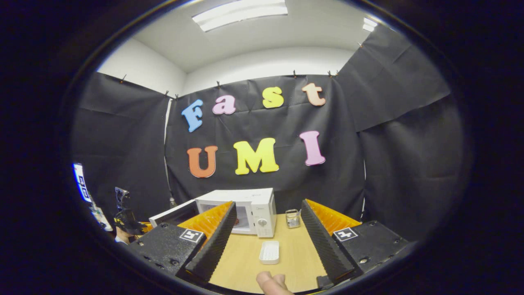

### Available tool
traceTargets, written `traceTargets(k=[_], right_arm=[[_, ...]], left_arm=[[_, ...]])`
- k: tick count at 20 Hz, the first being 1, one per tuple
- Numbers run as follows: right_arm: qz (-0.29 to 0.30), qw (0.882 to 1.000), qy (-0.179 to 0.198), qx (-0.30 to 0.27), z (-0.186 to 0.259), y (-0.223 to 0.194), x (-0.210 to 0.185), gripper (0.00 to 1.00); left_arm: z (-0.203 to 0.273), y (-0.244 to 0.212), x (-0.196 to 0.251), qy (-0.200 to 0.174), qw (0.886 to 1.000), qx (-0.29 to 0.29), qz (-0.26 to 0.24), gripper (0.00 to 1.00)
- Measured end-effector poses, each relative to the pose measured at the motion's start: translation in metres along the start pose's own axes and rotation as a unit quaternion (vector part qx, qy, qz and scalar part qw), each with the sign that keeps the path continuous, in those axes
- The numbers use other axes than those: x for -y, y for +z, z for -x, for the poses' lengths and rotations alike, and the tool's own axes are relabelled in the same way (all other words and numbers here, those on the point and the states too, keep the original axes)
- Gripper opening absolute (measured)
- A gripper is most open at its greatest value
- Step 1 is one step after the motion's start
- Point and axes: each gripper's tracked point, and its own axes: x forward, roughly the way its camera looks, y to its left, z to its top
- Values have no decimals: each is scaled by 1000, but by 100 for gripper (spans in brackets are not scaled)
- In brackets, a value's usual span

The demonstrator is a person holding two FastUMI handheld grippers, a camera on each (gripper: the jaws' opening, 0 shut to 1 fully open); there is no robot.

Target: Open the microwave oven with the left hand, put the food in, and close the microwave oven.

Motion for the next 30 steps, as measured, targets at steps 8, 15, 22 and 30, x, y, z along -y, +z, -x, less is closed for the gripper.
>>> traceTargets(k=[8, 15, 22, 30], right_arm=[[7, 1000, -5, 13, 6, 9, -1, 100], [12, 1000, -12, 26, 11, 14, 8, 100], [2, 998, -22, 53, 18, 23, 22, 100], [-7, 997, -38, 71, 23, 22, 51, 100]], left_arm=[[-10, -1, 69, -77, 997, 17, -2, 0], [-35, -2, 135, -120, 992, 24, -9, 0], [-67, 10, 213, -169, 983, 64, -40, 0], [-121, 15, 281, -191, 980, 47, -3, 1]])
